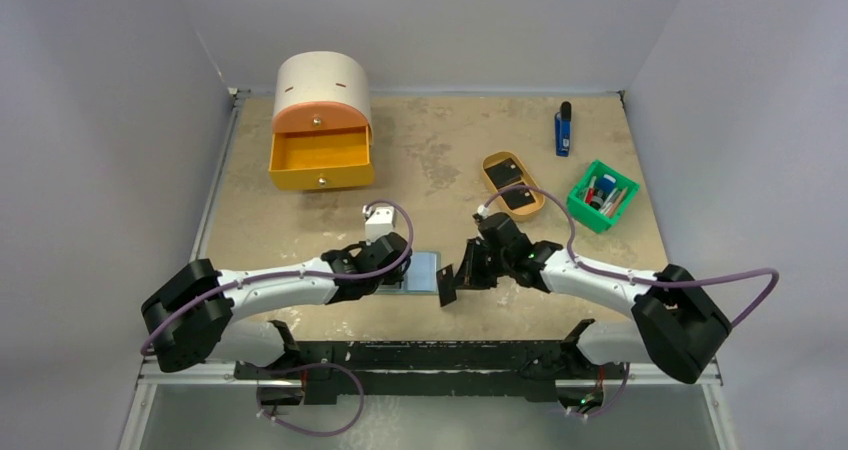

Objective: Put the credit cards into the card holder
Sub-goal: Turn over the card slot in the card holder.

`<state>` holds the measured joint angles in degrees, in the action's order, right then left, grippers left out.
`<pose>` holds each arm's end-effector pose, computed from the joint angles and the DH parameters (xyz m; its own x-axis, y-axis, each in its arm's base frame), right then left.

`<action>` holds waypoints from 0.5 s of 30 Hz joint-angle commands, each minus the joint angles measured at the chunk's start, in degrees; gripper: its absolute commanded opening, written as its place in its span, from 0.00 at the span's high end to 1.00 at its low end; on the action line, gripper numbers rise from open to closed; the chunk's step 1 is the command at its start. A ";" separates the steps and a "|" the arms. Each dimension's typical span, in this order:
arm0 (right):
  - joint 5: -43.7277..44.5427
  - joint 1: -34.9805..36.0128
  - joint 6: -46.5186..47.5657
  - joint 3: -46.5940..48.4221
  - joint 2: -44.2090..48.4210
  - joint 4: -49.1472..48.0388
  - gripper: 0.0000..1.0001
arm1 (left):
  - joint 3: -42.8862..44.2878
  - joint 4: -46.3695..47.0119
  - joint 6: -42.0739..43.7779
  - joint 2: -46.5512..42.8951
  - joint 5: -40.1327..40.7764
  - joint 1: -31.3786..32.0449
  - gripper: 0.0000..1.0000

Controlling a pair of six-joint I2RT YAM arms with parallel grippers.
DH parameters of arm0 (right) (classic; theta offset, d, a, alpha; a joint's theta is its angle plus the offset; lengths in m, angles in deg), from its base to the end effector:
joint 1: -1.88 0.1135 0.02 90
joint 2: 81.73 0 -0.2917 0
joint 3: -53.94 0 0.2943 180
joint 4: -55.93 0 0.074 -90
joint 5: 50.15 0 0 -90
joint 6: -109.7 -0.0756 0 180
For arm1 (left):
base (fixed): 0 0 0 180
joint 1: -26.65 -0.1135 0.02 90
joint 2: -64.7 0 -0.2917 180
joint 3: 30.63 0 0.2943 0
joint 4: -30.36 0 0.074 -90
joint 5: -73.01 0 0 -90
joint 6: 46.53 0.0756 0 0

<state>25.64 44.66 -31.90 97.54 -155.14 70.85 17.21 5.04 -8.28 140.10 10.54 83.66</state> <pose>0.2052 0.2151 0.1431 -0.9371 0.1679 -0.3059 -0.0837 0.7430 0.6641 0.1886 -0.2263 0.1472 -0.7336 -0.1489 -0.6630 0.0255 0.9690 -0.2458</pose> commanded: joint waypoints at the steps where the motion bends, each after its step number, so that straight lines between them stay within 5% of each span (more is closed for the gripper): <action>1: 0.35 0.03 0.55 2.61 -0.10 0.58 1.00 | -0.67 -0.22 -0.72 -1.30 2.09 -0.09 1.00; 7: 4.98 0.04 1.78 2.77 5.55 -0.62 1.00 | -1.01 -0.24 -0.99 -1.61 1.92 -0.12 1.00; 15: -0.27 0.09 3.77 5.20 0.63 -2.21 1.00 | -0.73 0.19 -1.14 -1.30 1.91 -0.12 1.00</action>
<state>27.97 44.66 -29.54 100.99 -152.86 70.28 16.46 4.12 -8.43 140.05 10.93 83.66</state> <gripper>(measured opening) 0.005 0.006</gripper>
